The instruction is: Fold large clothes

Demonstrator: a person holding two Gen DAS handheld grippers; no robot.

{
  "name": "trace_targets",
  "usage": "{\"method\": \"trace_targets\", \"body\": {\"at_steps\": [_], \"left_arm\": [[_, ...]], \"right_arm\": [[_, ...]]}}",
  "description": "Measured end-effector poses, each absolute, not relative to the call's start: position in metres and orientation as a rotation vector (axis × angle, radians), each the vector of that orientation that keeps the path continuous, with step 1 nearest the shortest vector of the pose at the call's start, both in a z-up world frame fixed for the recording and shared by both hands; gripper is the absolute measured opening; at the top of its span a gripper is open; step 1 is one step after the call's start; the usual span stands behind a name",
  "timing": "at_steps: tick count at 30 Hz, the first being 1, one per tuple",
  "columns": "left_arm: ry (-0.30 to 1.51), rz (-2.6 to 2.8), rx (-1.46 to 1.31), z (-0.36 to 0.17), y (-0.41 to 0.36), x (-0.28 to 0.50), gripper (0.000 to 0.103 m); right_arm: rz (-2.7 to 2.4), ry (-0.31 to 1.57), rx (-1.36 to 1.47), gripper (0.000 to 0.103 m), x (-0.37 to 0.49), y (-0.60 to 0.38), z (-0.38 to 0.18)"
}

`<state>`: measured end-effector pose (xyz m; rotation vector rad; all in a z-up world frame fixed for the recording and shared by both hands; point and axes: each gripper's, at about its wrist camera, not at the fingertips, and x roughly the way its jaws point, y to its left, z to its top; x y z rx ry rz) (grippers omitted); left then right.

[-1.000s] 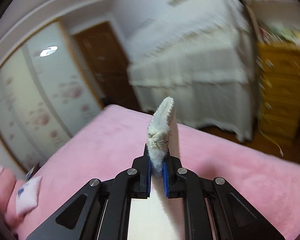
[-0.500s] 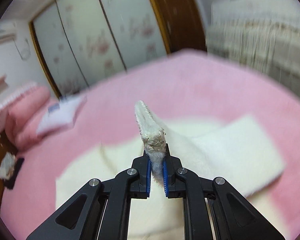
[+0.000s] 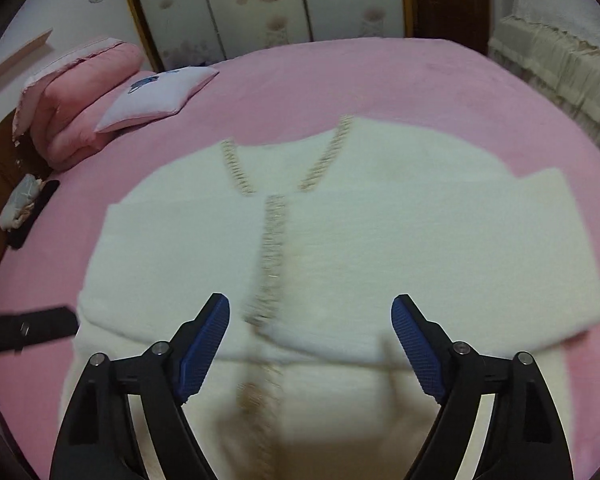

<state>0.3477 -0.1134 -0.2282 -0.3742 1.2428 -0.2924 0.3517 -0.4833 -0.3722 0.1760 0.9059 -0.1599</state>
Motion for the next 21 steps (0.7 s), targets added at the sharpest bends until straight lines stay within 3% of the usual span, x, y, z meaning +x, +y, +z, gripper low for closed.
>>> {"method": "trace_targets", "body": {"at_steps": [6,9,11,15,18,21], "left_arm": [[1.270,-0.274,-0.307,-0.256,-0.189,0.369,0.061],[1.302,-0.243,-0.234,-0.275,-0.228,0.376,0.060],[1.331,-0.220,-0.199,-0.288,-0.245,0.377,0.047],[1.292,-0.142,-0.076,-0.300,-0.280,0.373,0.039],[1.245,-0.115,0.006,-0.297,-0.304,0.371,0.015],[1.211,-0.110,-0.014,-0.288,-0.313,0.376,0.013]], "right_arm": [[-0.281,0.936,0.209,0.086,0.331,-0.548,-0.390],[-0.346,1.001,0.200,0.086,0.301,-0.591,-0.434],[-0.383,1.053,0.199,0.086,0.303,-0.618,-0.450],[-0.421,1.081,0.238,0.086,0.322,-0.664,-0.470],[-0.448,1.104,0.274,0.086,0.308,-0.687,-0.486],[-0.468,1.105,0.295,0.086,0.295,-0.704,-0.496]]}}
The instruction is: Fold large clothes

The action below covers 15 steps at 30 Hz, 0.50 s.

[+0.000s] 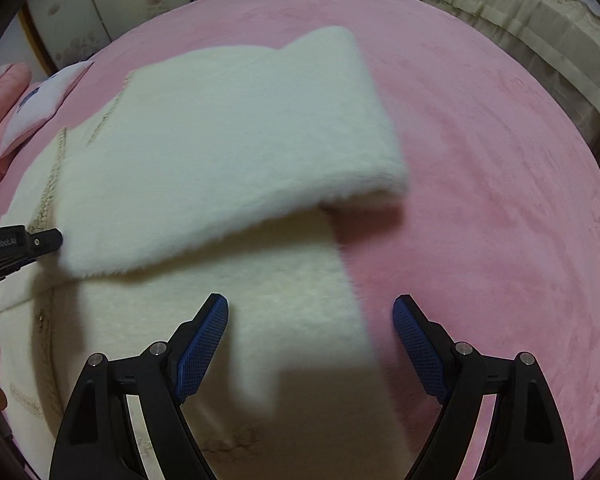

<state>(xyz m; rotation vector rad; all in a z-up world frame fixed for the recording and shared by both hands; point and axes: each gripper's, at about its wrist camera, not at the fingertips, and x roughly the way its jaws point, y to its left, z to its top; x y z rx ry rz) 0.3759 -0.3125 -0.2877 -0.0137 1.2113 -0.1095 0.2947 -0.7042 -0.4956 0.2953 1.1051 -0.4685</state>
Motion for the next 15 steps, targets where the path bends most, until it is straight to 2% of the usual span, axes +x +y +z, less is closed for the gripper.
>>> {"method": "trace_targets", "body": {"at_steps": [4,10,13,15], "left_arm": [[1.102,-0.173,-0.115,-0.246,-0.318,0.389,0.012],[0.832,-0.268,-0.276,-0.140,-0.317,0.422,0.012],[0.694,-0.250,-0.329,-0.091,-0.295,0.425,0.012],[0.625,-0.218,-0.328,-0.069,-0.276,0.424,0.012]], "right_arm": [[-0.457,1.094,0.317,0.086,0.288,-0.735,-0.501],[-0.420,1.057,0.286,0.086,0.309,-0.753,-0.499],[-0.414,1.039,0.277,0.080,0.325,-0.761,-0.500],[-0.416,1.036,0.265,0.071,0.332,-0.769,-0.501]]}}
